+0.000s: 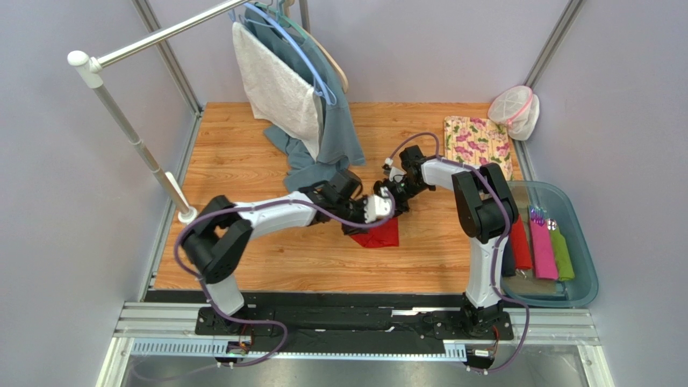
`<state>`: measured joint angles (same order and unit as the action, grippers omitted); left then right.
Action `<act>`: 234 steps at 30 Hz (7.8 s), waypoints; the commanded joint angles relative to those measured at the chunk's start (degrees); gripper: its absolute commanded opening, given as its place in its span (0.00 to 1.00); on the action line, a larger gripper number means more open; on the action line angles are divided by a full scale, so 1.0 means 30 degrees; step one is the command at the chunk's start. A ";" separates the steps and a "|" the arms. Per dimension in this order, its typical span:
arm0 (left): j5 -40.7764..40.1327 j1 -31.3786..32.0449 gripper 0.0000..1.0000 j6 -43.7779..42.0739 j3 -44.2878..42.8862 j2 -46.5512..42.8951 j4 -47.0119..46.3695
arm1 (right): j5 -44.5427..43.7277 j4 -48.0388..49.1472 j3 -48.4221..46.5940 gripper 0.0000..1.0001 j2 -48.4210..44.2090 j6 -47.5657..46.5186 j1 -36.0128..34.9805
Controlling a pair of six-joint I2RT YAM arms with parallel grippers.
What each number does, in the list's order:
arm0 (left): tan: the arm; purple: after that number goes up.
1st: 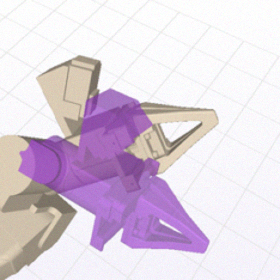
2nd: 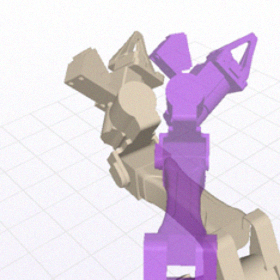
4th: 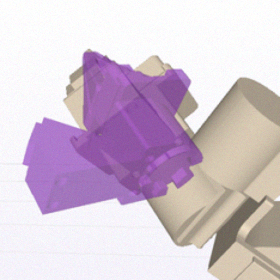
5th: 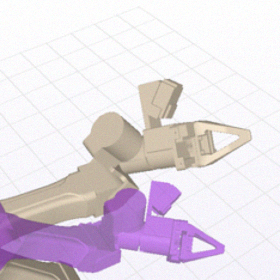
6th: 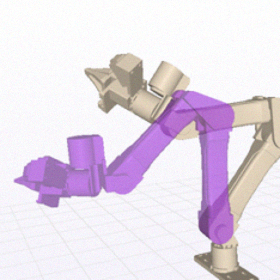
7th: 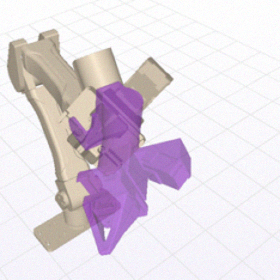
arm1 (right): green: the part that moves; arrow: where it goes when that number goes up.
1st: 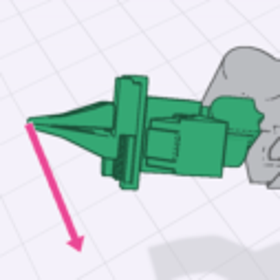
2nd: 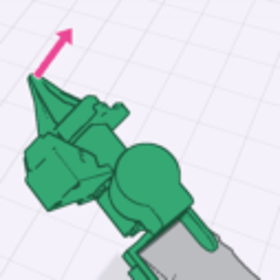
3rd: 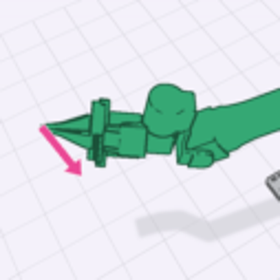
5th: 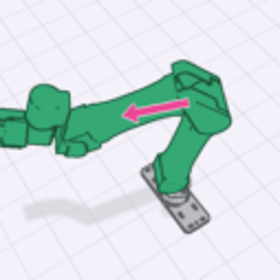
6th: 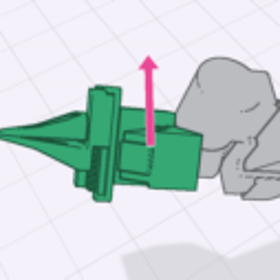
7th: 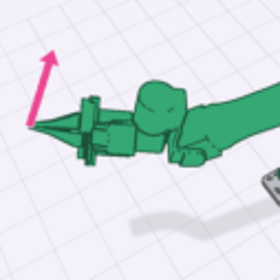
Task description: Place the utensils on the paper napkin and roll it up
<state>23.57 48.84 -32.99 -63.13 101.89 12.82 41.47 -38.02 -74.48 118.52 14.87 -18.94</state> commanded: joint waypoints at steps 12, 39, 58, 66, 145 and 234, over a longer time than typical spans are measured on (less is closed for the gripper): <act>0.3803 -0.2071 0.31 1.6679 0.1566 -0.2326 -0.4156 | -0.5059 0.2039 0.3263 0.00 -0.1304 0.3563 0.0248; 0.4180 -0.3975 0.26 1.6917 -0.2716 0.2514 -0.1987 | -0.5767 0.3619 0.2766 0.00 -0.0337 0.7550 0.1508; 0.4068 -0.3711 0.24 1.9611 -0.4325 0.5676 -0.1258 | -0.4773 0.3943 0.2443 0.00 -0.0571 0.8665 0.1479; 0.2865 -0.3975 0.14 1.9465 -0.4238 0.6262 0.0325 | -0.3629 0.2745 0.0575 0.02 -0.2618 0.7467 0.1566; 0.2836 -0.3243 0.14 2.1720 -0.4591 0.6966 -0.2368 | -0.6058 -0.0422 -0.1981 0.02 -0.3265 0.3979 0.0396; 0.3832 -0.3272 0.29 2.5292 -0.1514 0.4502 -0.8521 | -0.6502 0.1130 -0.0662 0.00 0.0542 -0.0797 -0.0132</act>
<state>33.50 38.87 42.52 -67.53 117.60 -9.41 27.00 -38.09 -77.62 116.18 16.93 -19.05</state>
